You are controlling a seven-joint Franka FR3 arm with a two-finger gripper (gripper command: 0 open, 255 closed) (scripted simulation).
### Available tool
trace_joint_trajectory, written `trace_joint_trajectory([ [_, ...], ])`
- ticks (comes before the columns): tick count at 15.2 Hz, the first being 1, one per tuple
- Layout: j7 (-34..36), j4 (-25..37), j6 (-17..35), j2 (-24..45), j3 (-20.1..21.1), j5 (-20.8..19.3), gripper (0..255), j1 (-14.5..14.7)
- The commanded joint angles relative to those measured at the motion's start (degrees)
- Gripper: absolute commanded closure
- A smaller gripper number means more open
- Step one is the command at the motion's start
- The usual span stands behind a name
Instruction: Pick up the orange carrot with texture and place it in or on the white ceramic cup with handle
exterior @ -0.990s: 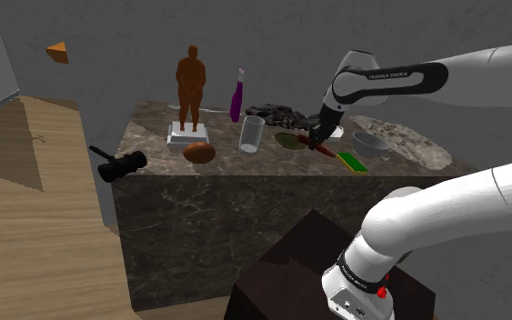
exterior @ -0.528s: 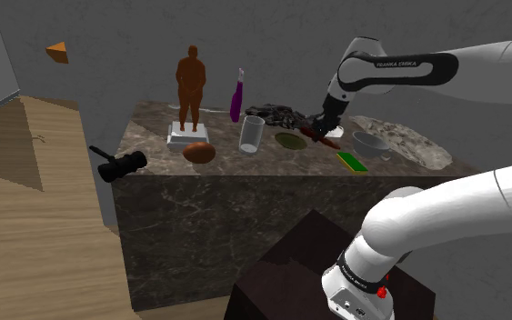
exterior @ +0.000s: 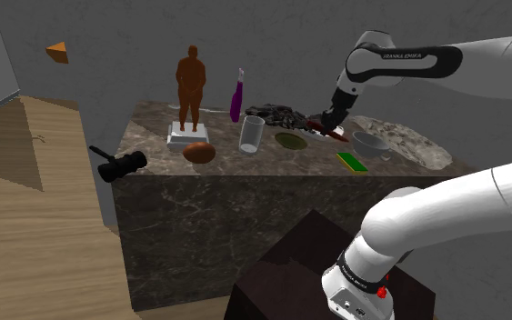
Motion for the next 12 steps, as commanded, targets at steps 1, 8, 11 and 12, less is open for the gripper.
trace_joint_trajectory([
  [1, -3.24, 1.69, -0.23, 1.14, -2.67, -0.78, 255, -0.77],
  [8, -14.12, 8.89, 0.50, 7.98, -12.19, -1.19, 255, -1.62],
  [11, -19.24, 12.87, 0.79, 11.99, -16.67, -0.07, 255, -1.33],
  [12, -21.05, 14.31, 0.86, 13.51, -18.23, 0.55, 255, -1.15],
])
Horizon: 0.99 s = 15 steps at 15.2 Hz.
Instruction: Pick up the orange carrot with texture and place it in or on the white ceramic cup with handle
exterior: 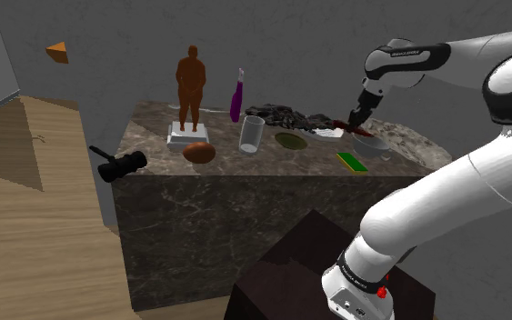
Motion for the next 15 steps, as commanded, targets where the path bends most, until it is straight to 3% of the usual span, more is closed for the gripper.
trace_joint_trajectory([
  [1, -3.89, 2.96, 0.21, 3.19, -3.28, 1.30, 255, 0.36],
  [5, -12.31, 9.65, 0.16, 11.01, -10.20, 6.22, 255, 1.33],
  [9, -23.00, 17.65, -1.10, 22.20, -17.03, 15.58, 255, 0.73],
  [12, -31.59, 24.87, -3.79, 32.46, -19.18, 24.85, 255, -3.95],
  [14, -36.04, 30.29, -6.22, 38.67, -18.30, 30.09, 255, -9.28],
  [15, -38.81, 34.85, -8.33, 43.16, -17.51, 33.66, 255, -13.48],
])
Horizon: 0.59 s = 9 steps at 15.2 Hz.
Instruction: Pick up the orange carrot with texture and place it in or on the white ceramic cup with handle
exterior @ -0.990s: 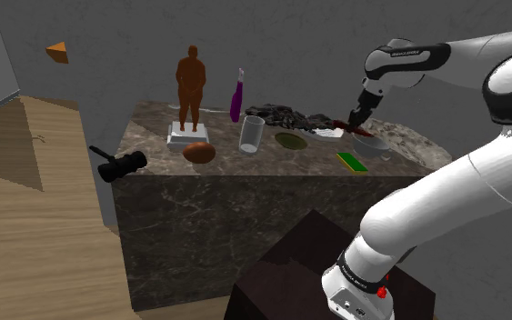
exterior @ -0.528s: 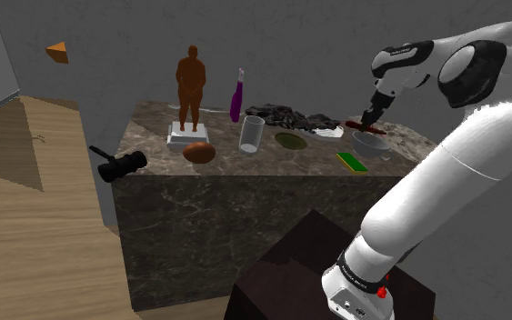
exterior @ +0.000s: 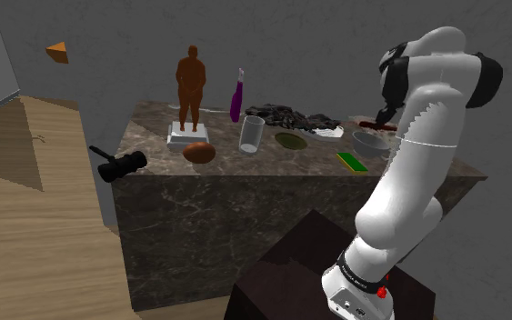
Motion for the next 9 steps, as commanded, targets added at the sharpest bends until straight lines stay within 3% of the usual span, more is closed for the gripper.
trace_joint_trajectory([
  [1, -2.89, 3.44, -1.05, 4.37, 1.20, 3.70, 255, -3.99],
  [9, -4.12, -1.80, 4.56, 5.25, 2.03, 4.86, 255, -3.68],
])
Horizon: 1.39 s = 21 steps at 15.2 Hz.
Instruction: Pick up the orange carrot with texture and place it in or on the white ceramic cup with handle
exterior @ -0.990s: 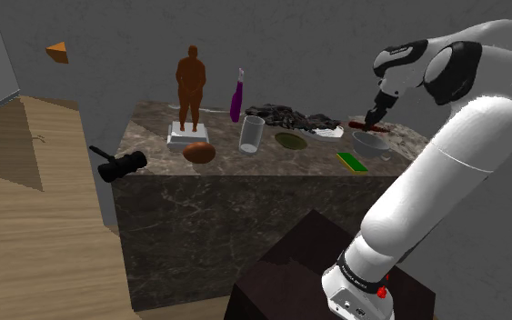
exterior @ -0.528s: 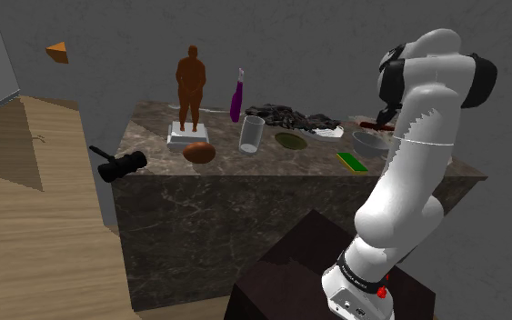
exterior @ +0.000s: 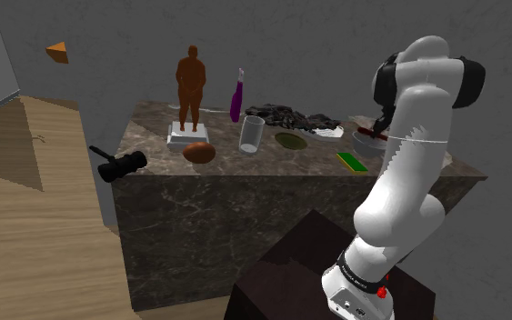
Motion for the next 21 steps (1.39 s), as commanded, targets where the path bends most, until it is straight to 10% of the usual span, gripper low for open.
trace_joint_trajectory([
  [1, -0.23, -1.46, 1.47, 0.09, 0.14, 0.24, 255, 0.28],
  [11, -0.69, -2.67, 2.91, 0.56, 0.39, 0.79, 255, 0.26],
  [12, -0.71, -2.59, 2.88, 0.62, 0.41, 0.84, 0, 0.20],
  [21, 0.72, 2.71, -3.38, -1.20, -0.78, -1.21, 0, 0.07],
])
